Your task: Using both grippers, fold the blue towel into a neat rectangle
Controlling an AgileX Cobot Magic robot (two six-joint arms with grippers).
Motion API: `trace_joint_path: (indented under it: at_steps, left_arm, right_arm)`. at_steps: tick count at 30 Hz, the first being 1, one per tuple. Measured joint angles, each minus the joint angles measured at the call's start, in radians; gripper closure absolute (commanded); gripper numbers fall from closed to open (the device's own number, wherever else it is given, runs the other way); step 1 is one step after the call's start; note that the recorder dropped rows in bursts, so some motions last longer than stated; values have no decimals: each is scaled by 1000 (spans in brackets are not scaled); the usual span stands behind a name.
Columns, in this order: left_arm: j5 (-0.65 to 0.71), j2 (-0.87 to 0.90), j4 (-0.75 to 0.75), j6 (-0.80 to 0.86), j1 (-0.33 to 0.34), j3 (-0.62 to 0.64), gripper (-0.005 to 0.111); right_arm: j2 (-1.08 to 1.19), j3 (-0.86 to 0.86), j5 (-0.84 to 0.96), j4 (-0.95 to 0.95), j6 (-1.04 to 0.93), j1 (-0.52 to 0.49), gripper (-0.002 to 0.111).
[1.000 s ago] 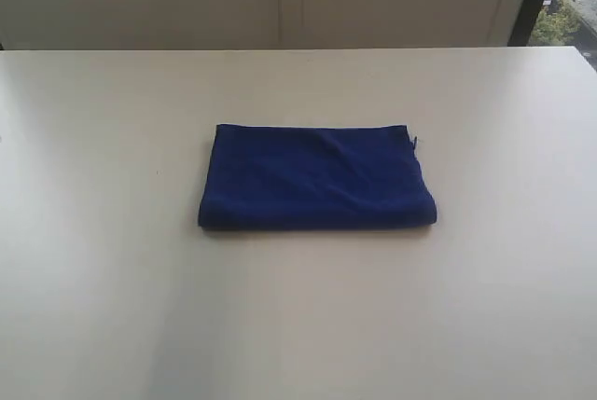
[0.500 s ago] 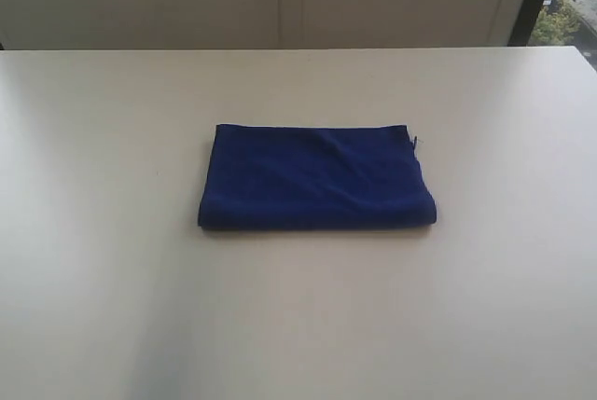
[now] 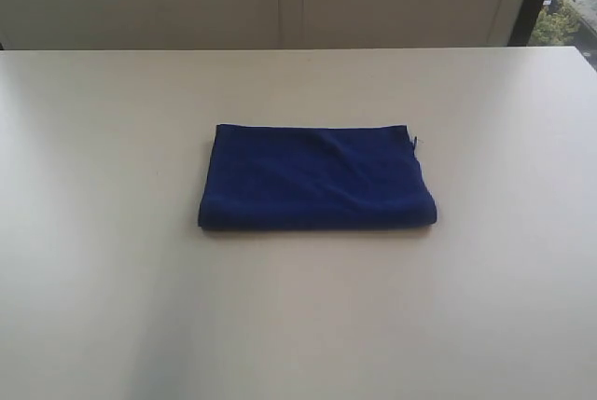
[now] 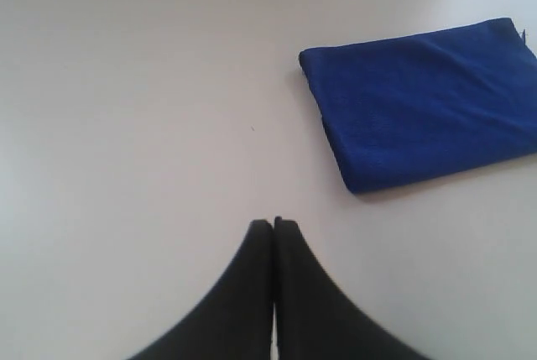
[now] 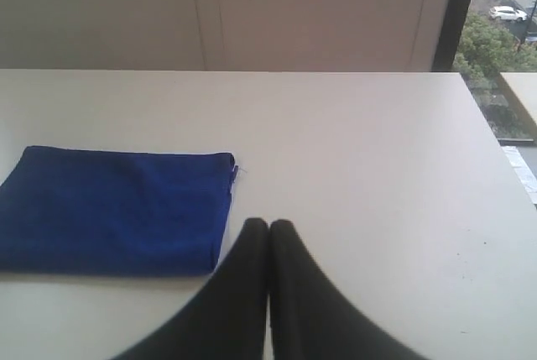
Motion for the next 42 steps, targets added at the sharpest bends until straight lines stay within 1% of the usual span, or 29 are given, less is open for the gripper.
trace_joint_path:
  at_steps: [3,6,8,9,10,11,12,13,14,15,18,23,31,42]
  left_arm:
    - [0,0,0,0,0,0,107]
    - [0,0,0,0,0,0,107]
    - [0,0,0,0,0,0,107]
    - [0,0,0,0,0,0,107]
    - [0,0,0,0,0,0,107]
    - [0,0,0,0,0,0,107]
    - [0,0,0,0,0,0,107]
    - [0,0,0,0,0,0,107]
    - [0,0,0,0,0,0,107]
    - [0,0,0,0,0,0,107]
    - [-2,0,0,0,0,0,107]
    - [-4,0,0,0,0,2,107]
    - [-6,0,0,0,0,3,107]
    - [-6,0,0,0,0,3,107]
  right_arm:
    - [-2,0,0,-24,0,0,108]
    - [-58,0,-22,-56,-4,0,108]
    - [-109,30,-110,-60,-6,0,108]
    - [-156,75,-206,-64,-6,0,108]
    - [-182,106,-263,-64,-6,0,108]
    - [-234,173,-362,-64,-6,0,108]
    - [-254,200,-397,-64,-6,0,108]
    - [-279,265,-438,-64,-6,0,108]
    - [-283,297,-448,-64,-6,0,108]
    - [-285,352,-451,-64,-6,0,108]
    - [-285,431,-451,-66,-6,0,108]
    - [-285,525,-444,-66,-6,0,108]
    - [-285,531,-295,-66,-6,0,108]
    - [-285,531,-288,-66,-6,0,108]
